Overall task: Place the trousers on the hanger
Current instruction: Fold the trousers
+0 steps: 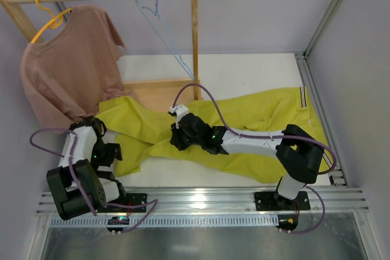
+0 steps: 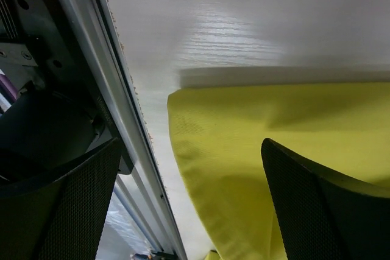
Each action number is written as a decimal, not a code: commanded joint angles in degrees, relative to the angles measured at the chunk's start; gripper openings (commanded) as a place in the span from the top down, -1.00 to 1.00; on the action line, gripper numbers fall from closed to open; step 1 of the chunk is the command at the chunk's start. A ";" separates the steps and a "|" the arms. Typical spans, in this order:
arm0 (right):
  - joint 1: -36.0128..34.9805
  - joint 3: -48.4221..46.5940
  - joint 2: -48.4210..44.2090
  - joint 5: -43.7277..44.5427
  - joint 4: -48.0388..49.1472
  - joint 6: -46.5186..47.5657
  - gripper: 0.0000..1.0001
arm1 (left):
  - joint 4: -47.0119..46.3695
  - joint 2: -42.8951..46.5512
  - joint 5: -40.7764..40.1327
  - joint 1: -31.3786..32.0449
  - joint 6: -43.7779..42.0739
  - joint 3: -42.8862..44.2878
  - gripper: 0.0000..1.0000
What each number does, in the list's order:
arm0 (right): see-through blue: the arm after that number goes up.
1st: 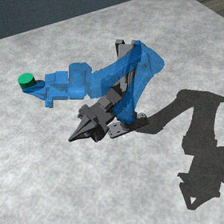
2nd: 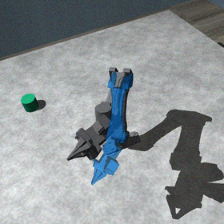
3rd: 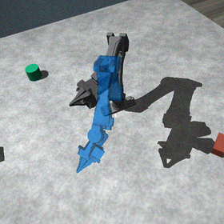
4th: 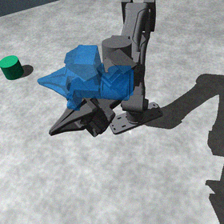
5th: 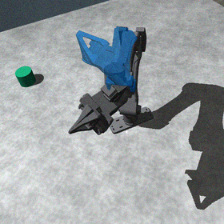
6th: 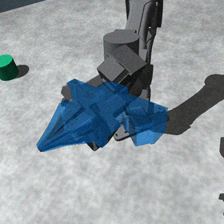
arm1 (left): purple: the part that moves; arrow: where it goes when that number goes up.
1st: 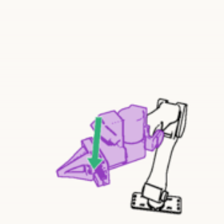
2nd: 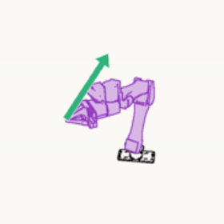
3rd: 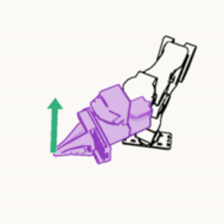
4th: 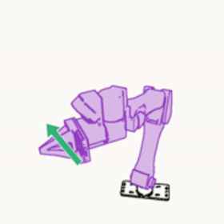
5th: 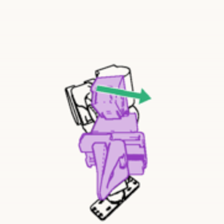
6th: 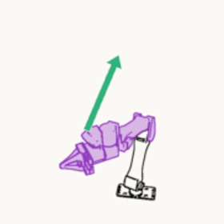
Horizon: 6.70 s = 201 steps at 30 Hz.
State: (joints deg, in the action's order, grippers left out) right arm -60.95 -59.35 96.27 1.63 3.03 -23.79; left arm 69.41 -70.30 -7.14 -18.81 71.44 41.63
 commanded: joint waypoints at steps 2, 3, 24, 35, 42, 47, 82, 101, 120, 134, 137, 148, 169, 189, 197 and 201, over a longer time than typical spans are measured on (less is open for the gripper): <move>0.48 1.08 -1.78 2.15 3.91 -1.17 0.92 | -0.23 -1.86 1.16 0.61 -0.86 -1.02 -0.93; 0.57 1.26 -1.70 2.06 4.00 -1.26 0.92 | -0.50 -1.94 1.42 0.61 -0.86 -1.46 -0.93; 0.65 5.12 -6.35 -0.40 5.59 -1.87 0.92 | -5.43 1.83 4.68 1.14 3.18 -6.39 0.61; -0.84 6.44 -19.18 -6.72 -1.53 3.39 0.92 | 11.44 17.72 -12.54 1.05 6.08 17.58 0.99; -1.72 7.85 -23.76 -10.59 -1.18 4.55 0.93 | 10.58 23.72 -15.63 1.05 4.51 20.60 0.99; -1.89 8.02 -24.37 -8.66 -0.83 2.96 0.92 | 13.56 20.30 -20.54 1.05 0.37 22.27 0.99; -4.34 10.02 -17.13 -6.28 -0.74 9.72 0.92 | -2.98 25.20 -17.14 3.16 -14.14 15.07 0.99; 6.89 8.03 -6.02 -14.64 6.11 2.18 0.93 | -21.15 4.04 -9.65 9.49 -26.08 14.09 -0.03; 7.33 9.70 -7.06 -13.49 8.84 -1.35 0.93 | -12.73 13.53 -17.75 -2.10 -11.35 1.70 -0.59; 7.42 6.62 -8.38 -13.75 7.78 -1.60 0.93 | -18.17 -1.50 -15.98 -12.92 -11.42 -3.39 -0.43; 7.33 6.79 -8.55 -14.11 8.49 -2.31 0.92 | -21.68 -3.08 -16.93 -12.83 -11.32 -6.29 -0.39; 7.42 9.25 -12.06 -13.06 7.96 -2.49 0.43 | -24.23 -5.99 -19.14 -12.92 -12.03 -5.59 0.43; 7.33 14.88 -28.77 -4.80 -1.71 -3.45 -0.08 | -30.46 6.24 -10.99 -12.83 -14.84 -7.26 0.55; 7.33 15.84 -33.69 0.04 -4.52 -1.26 -0.08 | -36.82 -6.54 -6.47 -2.20 -16.07 0.03 0.49; 7.33 17.43 -33.34 -0.66 -3.38 -1.70 -0.08 | -30.13 6.66 -10.62 -5.27 -16.60 1.09 -0.10; 7.33 17.60 -33.95 -0.40 -3.73 -1.26 -0.08 | -26.52 7.29 -10.71 -8.34 -16.24 0.48 -0.19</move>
State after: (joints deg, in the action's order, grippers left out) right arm -53.56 -42.15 63.64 0.36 -2.26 -25.82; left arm 38.81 -63.09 -16.14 -25.15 55.11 41.45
